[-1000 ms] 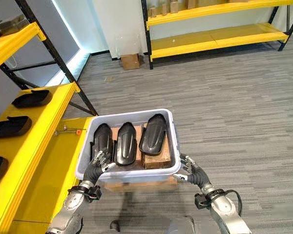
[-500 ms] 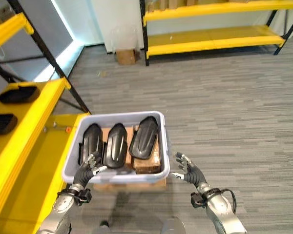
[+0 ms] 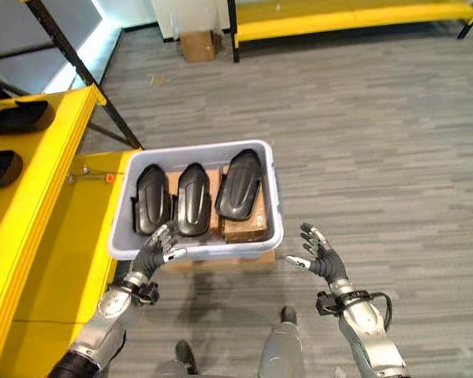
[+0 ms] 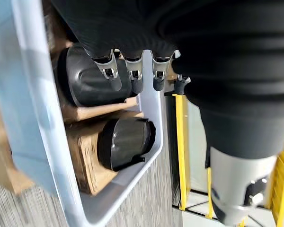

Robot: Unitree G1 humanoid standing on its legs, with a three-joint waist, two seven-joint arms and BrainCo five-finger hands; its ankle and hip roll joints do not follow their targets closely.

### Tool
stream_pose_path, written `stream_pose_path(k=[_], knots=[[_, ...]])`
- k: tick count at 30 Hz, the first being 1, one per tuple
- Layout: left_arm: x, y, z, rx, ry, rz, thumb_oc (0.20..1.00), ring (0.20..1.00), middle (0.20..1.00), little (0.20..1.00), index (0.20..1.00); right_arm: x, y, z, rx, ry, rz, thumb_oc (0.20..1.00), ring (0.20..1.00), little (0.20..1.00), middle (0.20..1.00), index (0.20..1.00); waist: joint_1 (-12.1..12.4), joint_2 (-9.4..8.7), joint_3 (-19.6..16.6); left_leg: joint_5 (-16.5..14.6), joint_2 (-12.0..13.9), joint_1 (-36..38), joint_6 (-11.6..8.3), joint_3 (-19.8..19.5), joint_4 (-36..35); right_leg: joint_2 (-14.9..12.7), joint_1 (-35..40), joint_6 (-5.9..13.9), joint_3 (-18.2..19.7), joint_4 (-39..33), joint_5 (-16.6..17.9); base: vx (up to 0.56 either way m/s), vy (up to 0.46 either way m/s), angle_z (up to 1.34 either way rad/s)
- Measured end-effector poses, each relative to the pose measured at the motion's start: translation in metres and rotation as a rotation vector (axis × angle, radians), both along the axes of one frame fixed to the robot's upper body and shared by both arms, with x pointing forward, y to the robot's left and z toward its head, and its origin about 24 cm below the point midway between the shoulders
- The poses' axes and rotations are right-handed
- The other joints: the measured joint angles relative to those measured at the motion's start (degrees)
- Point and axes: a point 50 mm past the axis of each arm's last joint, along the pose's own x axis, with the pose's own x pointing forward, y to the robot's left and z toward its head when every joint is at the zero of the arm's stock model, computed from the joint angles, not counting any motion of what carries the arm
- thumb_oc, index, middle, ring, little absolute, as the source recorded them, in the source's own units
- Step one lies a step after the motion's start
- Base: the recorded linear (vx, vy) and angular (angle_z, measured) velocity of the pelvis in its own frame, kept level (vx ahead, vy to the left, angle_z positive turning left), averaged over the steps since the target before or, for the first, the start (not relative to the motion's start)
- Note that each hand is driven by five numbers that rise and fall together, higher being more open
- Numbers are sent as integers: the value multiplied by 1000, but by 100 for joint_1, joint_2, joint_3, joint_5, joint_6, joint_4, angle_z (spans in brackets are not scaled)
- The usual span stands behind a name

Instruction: Move parts from the plastic box to the shelf.

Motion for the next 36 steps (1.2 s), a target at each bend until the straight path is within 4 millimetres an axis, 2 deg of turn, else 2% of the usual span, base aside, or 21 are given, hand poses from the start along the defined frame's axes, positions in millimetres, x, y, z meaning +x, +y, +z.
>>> stream_pose_path(k=[2, 5, 9, 12, 14, 23, 36], knots=[[7, -1, 9, 3, -37, -4, 1000, 1000, 1000, 1000, 1000, 7, 8, 13, -1, -63, 26, 1000, 1000, 1000, 1000, 1000, 109, -71, 112, -56, -107, -106, -15, 65, -13, -170, 3, 87, 20, -286, 236, -57, 18, -10], [10, -1, 17, 20, -74, -10, 1000, 1000, 1000, 1000, 1000, 18, 17, 27, -28, -131, 44, 1000, 1000, 1000, 1000, 1000, 280, -265, 204, -77, -137, -249, 63, 51, 58, -180, 2, 153, -16, -573, 474, -88, -17, 1], [12, -10, 18, 16, -80, -32, 1000, 1000, 1000, 1000, 1000, 42, 20, 62, -83, -294, 11, 1000, 1000, 1000, 1000, 1000, 299, -229, 396, -20, -82, -568, 106, 41, 101, -79, -148, 147, -75, -831, 724, -86, -40, -2], [26, -17, 36, 8, -153, -31, 1000, 1000, 1000, 1000, 1000, 58, 25, 92, -95, -414, -16, 1000, 1000, 1000, 1000, 1000, 268, -204, 765, 56, -11, -816, 63, 38, 155, -24, -367, 84, -86, -892, 841, -61, -49, -5], [31, -20, 43, -1, -179, -32, 1000, 1000, 1000, 1000, 1000, 64, 27, 100, -90, -446, -33, 1000, 1000, 1000, 1000, 1000, 287, -152, 951, 90, 42, -859, 51, 46, 141, 65, -402, 38, -88, -933, 906, -37, -40, -9], [35, -21, 54, -21, -223, -12, 1000, 1000, 1000, 1000, 1000, 74, 26, 116, -65, -504, -124, 1000, 1000, 1000, 1000, 1000, 300, -19, 1098, 94, 142, -933, 55, 65, 140, 189, -525, -14, -79, -938, 900, -13, -9, -6], [35, -23, 53, -24, -222, -9, 1000, 1000, 1000, 1000, 1000, 81, 40, 109, 65, -451, -131, 1000, 1000, 1000, 1000, 1000, 514, 93, 1145, 95, 32, -1031, 58, 28, 144, 24, -642, 27, -73, -820, 858, 1, 2, 3]])
